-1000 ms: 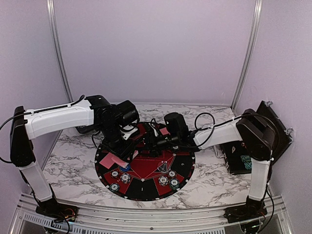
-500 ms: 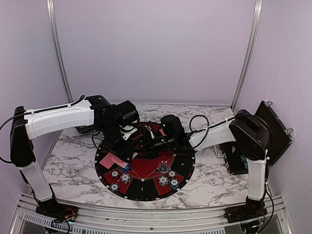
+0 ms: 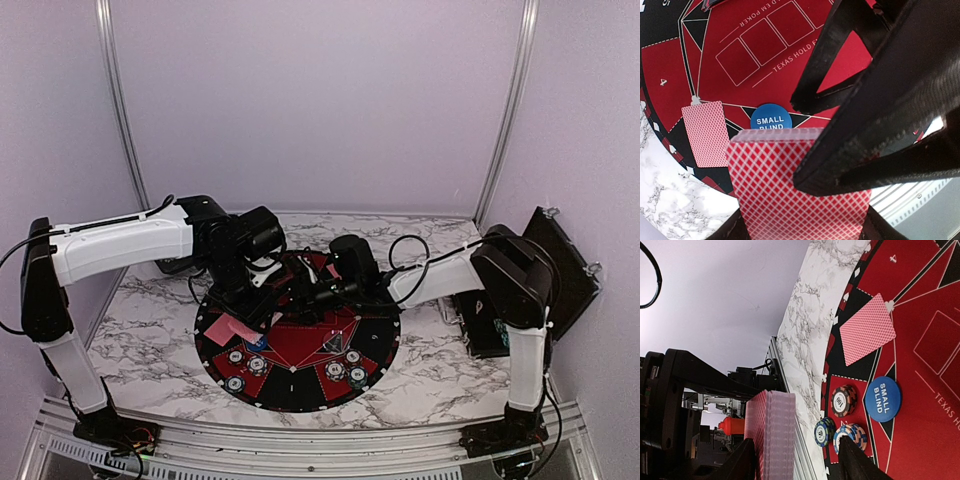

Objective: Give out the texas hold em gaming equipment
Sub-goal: Pick up the poker card from the face-down deck piles.

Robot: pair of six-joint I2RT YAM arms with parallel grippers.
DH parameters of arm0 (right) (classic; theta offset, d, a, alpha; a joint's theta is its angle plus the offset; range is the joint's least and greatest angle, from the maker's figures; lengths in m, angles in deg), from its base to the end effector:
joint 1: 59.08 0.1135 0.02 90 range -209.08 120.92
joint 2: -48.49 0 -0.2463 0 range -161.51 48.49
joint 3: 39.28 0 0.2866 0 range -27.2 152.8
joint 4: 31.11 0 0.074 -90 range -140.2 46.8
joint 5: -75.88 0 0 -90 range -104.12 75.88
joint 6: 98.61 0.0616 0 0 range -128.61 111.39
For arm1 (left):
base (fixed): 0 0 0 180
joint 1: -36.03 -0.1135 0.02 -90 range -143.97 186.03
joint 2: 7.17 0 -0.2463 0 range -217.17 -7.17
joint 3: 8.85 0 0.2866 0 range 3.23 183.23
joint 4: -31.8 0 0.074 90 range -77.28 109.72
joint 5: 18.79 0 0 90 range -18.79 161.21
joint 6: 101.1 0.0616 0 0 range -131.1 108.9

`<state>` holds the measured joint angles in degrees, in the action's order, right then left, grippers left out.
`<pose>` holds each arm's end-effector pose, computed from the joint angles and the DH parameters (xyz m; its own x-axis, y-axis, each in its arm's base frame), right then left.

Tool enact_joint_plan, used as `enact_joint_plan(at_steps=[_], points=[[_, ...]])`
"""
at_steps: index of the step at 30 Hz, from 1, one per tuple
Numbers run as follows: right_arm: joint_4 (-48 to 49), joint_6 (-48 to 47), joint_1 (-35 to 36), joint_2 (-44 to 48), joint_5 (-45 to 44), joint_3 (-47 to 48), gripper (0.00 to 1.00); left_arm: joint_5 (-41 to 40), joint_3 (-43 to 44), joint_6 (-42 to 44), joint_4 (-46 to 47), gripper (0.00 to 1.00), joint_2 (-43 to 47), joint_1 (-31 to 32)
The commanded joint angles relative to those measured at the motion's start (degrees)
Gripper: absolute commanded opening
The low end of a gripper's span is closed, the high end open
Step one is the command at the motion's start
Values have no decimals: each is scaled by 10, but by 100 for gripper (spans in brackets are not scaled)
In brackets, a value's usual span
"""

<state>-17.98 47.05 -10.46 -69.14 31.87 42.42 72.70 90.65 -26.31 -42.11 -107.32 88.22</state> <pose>0.2801 0.3849 0.1183 -0.9369 -0.1956 -0.2899 -0.3298 0.2185 0.9184 0.2354 -0.3060 0.2220 -0.7785 0.5755 -0.2503 0.6112 0.7859 -0.0940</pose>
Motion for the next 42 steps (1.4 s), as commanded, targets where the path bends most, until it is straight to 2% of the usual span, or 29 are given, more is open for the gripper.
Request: enact_joint_plan(at_steps=[1, 36, 42], points=[[-39, -20, -7, 14, -23, 3, 54, -1, 20, 1, -12, 53, 6, 3], [-33, -21, -20, 57, -27, -16, 53, -2, 17, 0, -13, 53, 5, 2], [-16, -13, -11, 51, -11, -9, 57, -1, 18, 1, -13, 53, 5, 3]])
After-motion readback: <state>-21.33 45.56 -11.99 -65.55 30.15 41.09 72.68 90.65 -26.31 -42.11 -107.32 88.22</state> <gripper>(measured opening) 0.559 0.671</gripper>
